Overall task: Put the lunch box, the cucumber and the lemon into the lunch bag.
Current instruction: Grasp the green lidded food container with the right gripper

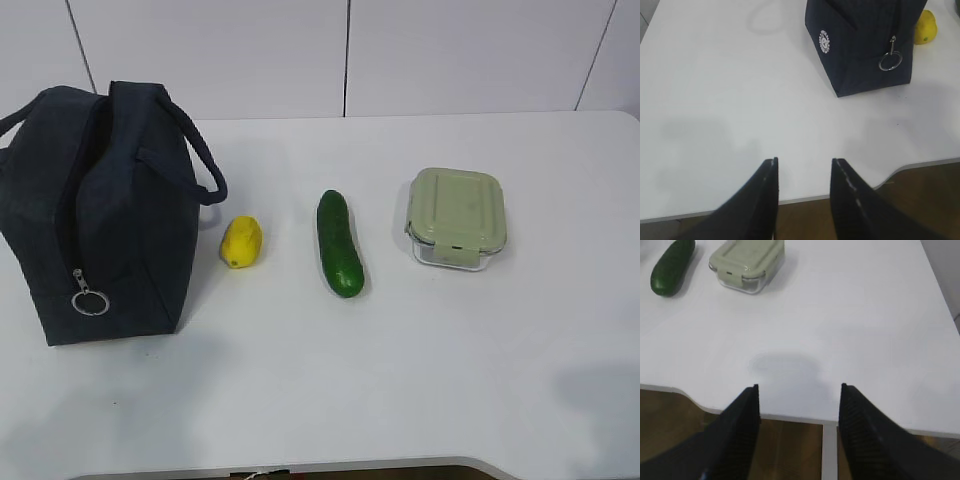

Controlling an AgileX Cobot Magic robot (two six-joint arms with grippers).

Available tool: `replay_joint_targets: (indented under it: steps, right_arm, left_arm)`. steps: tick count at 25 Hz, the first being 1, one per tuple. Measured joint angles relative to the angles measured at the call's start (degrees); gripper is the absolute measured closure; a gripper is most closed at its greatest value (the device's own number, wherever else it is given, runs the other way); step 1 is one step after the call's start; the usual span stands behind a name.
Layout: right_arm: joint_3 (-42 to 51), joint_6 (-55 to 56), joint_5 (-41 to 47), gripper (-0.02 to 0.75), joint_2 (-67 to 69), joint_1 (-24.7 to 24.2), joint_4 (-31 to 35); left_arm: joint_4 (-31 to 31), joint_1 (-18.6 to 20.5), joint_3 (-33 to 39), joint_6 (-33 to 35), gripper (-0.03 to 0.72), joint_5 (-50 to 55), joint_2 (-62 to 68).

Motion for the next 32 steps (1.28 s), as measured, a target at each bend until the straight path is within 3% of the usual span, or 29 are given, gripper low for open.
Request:
replay_joint_targets:
  steps: [8, 21, 32]
  right_arm:
    - [-0.7, 3.9, -0.5, 0.318, 3.5, 0.0, 3.6]
    - [-7.7, 5.2, -2.2, 0.318, 29.4, 0.0, 8.3]
    - [-17.2, 2.4, -6.3, 0.318, 52.4, 0.0, 18.8]
  left_arm:
    - [0.0, 0.0, 0.0, 0.0, 0.437, 0.0, 0.0]
    - [0.0, 0.0, 0.0, 0.0, 0.445, 0.0, 0.0]
    - [0.0, 0.0, 0.0, 0.0, 0.446, 0.0, 0.0]
